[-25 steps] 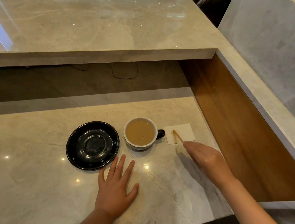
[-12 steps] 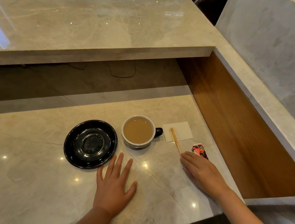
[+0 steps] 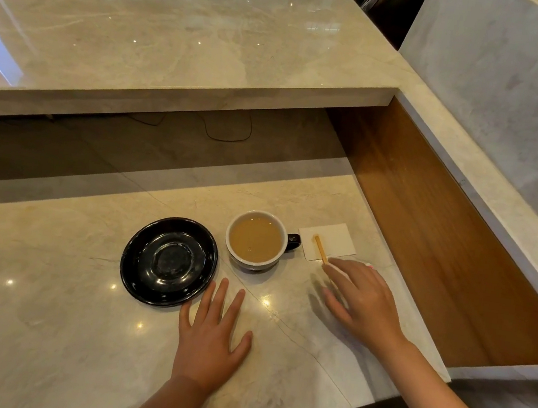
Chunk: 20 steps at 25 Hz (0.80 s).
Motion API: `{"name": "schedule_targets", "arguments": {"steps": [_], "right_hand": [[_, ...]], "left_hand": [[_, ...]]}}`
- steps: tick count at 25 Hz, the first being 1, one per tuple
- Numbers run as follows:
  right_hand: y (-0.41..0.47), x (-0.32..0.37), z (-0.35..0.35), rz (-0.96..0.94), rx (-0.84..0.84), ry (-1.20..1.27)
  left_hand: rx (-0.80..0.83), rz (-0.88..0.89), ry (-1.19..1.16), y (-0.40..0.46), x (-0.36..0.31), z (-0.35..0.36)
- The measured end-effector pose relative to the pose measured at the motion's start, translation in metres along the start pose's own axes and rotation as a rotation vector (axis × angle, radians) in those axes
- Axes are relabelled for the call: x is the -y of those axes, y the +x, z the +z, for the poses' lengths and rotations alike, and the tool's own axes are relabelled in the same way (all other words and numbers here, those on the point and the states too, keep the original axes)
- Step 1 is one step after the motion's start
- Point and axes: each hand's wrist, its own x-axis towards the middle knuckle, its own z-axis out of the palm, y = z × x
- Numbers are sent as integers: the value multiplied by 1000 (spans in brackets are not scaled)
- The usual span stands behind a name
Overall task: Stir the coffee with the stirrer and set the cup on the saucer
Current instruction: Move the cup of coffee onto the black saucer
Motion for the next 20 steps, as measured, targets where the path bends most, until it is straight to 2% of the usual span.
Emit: {"name": "schedule_targets", "arguments": {"steps": [2, 7, 12, 16, 20], "right_hand": [[28, 23, -5, -14, -1, -9], [100, 74, 4, 40, 399, 0], [138, 89, 27, -15, 660, -120], [152, 87, 32, -36, 780, -211], [157, 86, 32, -76, 826, -239]], "left_hand": [[-13, 6, -13, 0, 0, 0], [-24, 4, -27, 0, 2, 3], [-23, -6, -14, 0, 2, 4], [-25, -6, -11, -1, 3, 4], [-32, -3, -23, -1, 2, 4]]}}
